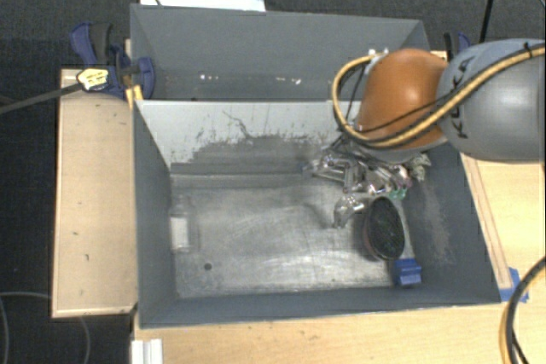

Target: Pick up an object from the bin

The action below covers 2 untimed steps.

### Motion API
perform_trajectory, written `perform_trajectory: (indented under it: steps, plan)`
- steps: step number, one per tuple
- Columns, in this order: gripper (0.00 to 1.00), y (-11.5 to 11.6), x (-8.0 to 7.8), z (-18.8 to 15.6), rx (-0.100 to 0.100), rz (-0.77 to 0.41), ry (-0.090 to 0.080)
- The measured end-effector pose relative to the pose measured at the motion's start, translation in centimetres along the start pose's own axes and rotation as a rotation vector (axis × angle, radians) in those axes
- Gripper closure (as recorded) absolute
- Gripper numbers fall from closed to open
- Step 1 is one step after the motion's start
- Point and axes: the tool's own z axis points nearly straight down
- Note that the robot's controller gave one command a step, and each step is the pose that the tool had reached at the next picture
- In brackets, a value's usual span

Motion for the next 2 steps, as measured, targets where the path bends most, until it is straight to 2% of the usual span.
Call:
perform_trajectory:
  steps: [1, 2]
  plan:
    - [0.00, -3.6, 1.5, -0.2, -0.002, 0.086, 0.003]
    - [0.00, -8.3, 9.6, -2.5, 0.001, -0.238, 0.010]
